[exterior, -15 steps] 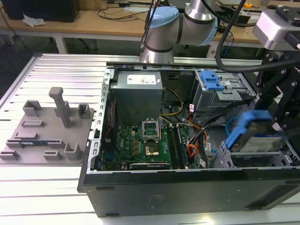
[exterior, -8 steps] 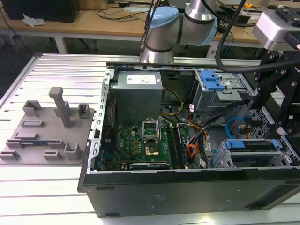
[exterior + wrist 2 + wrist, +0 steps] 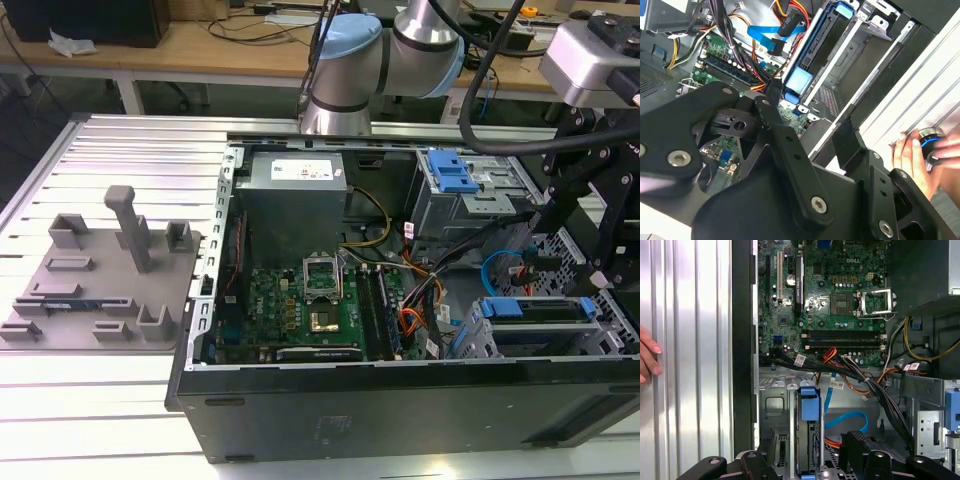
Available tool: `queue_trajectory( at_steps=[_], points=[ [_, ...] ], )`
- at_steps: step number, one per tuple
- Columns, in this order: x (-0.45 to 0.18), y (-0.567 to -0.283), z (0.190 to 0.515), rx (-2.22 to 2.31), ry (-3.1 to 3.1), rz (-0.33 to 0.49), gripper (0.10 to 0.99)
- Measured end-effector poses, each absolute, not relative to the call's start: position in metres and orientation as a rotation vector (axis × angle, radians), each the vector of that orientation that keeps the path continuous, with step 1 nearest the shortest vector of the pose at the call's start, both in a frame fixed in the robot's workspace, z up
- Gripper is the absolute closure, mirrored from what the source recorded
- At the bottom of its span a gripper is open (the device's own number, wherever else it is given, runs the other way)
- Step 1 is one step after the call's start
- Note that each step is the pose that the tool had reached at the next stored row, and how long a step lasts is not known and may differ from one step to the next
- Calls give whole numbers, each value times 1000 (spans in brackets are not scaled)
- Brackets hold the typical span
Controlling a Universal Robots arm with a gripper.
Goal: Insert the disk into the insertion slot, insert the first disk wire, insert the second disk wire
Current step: 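Insert the first disk wire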
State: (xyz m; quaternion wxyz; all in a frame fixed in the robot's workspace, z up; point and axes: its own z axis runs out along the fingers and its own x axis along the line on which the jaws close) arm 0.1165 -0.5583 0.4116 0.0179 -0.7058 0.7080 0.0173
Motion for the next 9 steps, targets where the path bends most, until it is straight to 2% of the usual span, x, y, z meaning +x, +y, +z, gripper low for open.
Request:
queue_trajectory(
  at_steps=[9],
  points=[
    [117, -556, 412, -2194, 2200, 51, 404]
  ],
)
